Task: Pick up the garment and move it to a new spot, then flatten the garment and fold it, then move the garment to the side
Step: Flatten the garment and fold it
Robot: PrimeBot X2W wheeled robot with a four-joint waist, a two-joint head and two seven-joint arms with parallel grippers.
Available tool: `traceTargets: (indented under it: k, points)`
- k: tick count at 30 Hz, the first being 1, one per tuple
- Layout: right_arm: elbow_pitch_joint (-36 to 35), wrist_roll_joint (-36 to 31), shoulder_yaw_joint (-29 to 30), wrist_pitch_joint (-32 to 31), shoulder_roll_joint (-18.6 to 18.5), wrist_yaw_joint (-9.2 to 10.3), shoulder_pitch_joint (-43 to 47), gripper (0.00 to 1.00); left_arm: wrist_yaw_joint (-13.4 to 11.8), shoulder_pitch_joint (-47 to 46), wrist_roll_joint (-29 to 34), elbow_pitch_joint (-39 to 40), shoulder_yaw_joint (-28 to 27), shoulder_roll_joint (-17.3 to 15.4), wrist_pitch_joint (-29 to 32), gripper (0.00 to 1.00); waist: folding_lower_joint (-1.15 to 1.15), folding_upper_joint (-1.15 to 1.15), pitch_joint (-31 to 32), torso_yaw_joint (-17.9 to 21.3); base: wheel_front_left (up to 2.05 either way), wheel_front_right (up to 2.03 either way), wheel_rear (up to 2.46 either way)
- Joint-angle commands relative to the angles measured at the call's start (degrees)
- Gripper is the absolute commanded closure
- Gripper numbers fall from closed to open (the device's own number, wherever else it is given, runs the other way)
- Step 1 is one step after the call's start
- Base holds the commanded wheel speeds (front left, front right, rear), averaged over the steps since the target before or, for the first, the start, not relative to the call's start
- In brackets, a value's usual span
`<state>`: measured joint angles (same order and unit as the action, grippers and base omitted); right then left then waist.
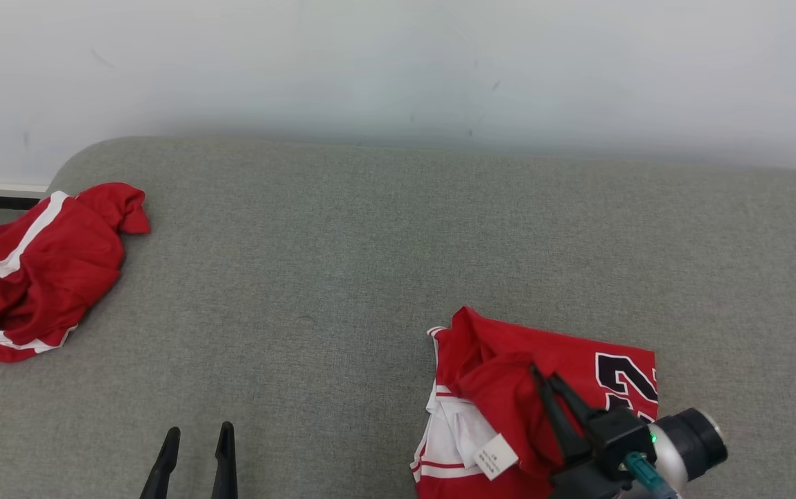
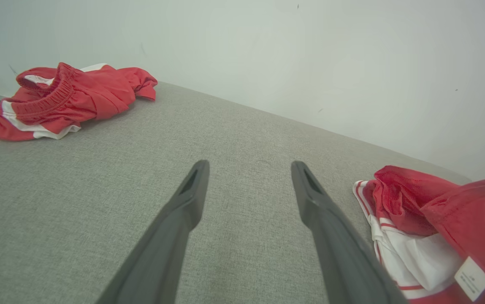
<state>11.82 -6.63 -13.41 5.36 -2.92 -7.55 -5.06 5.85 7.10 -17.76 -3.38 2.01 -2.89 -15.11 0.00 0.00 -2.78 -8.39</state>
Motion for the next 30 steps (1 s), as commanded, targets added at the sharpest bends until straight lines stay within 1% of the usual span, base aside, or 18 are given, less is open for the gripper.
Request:
traceTargets:
  k: [1, 4, 6, 10, 12, 18, 20, 21, 26, 27, 28, 29, 30]
  points:
    - [-0.2, -1.1, 0.7, 1.2, 0.0, 0.14, -0.7, 1.00, -0.1, 0.1, -0.2, 0.2, 0.0, 0.0, 0.0, 0.00, 0.00, 0.00, -0.1, 0.1, 0.00, 0.00, 0.00]
    - [0.7, -4.5, 2.6, 4.1, 0.0, 0.14, -1.2, 1.00, 0.0, -0.3, -0.2, 0.1, 0.1, 0.0, 0.0, 0.00, 0.00, 0.00, -0.2, 0.3, 0.00, 0.00, 0.00]
    - [1.9, -6.2, 2.3, 5.1, 0.1, 0.14, -1.5, 1.00, 0.1, -0.7, -0.2, -0.1, 0.3, 0.0, 0.0, 0.00, 0.00, 0.00, -0.4, 0.2, 0.00, 0.00, 0.00]
    - [4.9, -10.9, -0.6, 6.0, 0.0, 0.14, -2.1, 1.00, 0.4, -1.2, 0.0, -0.7, 0.6, 0.0, 0.0, 0.00, 0.00, 0.00, -0.6, -0.2, 0.00, 0.00, 0.00]
    - [6.0, -11.9, -2.0, 6.8, 0.0, 0.14, -2.0, 1.00, 0.5, -1.4, 0.0, -0.9, 0.5, 0.0, 0.0, 0.00, 0.00, 0.00, -0.8, -0.4, 0.00, 0.00, 0.00]
    - [10.1, -9.9, -6.8, 6.1, 0.0, 0.14, -0.8, 1.00, 0.6, -1.3, 0.1, -1.2, 0.3, 0.0, 0.0, 0.00, 0.00, 0.00, -0.8, -1.2, 0.00, 0.00, 0.00]
    - [10.9, -8.5, -8.3, 4.8, 0.0, 0.14, -0.3, 1.00, 0.6, -1.2, 0.1, -1.2, 0.2, 0.0, 0.0, 0.00, 0.00, 0.00, -0.8, -1.3, 0.00, 0.00, 0.00]
    - [11.4, -6.7, -9.3, 3.3, 0.0, 0.14, -0.2, 1.00, 0.7, -1.1, 0.1, -1.1, -0.1, 0.0, 0.0, 0.00, 0.00, 0.00, -0.8, -1.2, 0.00, 0.00, 0.00]
    - [13.1, -3.3, -12.3, -1.2, -0.4, 0.14, -1.1, 1.00, 0.9, -1.4, -0.2, -1.3, -0.5, 0.0, 0.0, 0.00, 0.00, 0.00, -1.0, -0.8, 0.00, 0.00, 0.00]
    - [13.3, -2.6, -12.9, -2.0, -0.5, 0.14, -1.4, 0.62, 1.0, -1.6, -0.3, -1.4, -0.5, 0.0, 0.0, 0.00, 0.00, 0.00, -1.0, -0.7, 0.00, 0.00, 0.00]
    - [13.5, -1.8, -14.1, -2.7, -0.7, 0.14, -1.7, 0.13, 1.1, -1.8, -0.3, -1.5, -0.5, 0.0, 0.0, 0.00, 0.00, 0.00, -1.0, -0.7, 0.00, 0.00, 0.00]
    - [13.3, -1.3, -14.7, -3.0, -0.8, 0.14, -2.0, 0.00, 1.2, -1.9, -0.3, -1.6, -0.5, 0.0, 0.0, 0.00, 0.00, 0.00, -1.0, -0.7, 0.00, 0.00, 0.00]
    - [13.2, -0.4, -15.3, -3.4, -1.0, 0.14, -2.2, 0.00, 1.1, -2.0, -0.3, -1.7, -0.5, 0.0, 0.0, 0.00, 0.00, 0.00, -1.0, -0.7, 0.00, 0.00, 0.00]
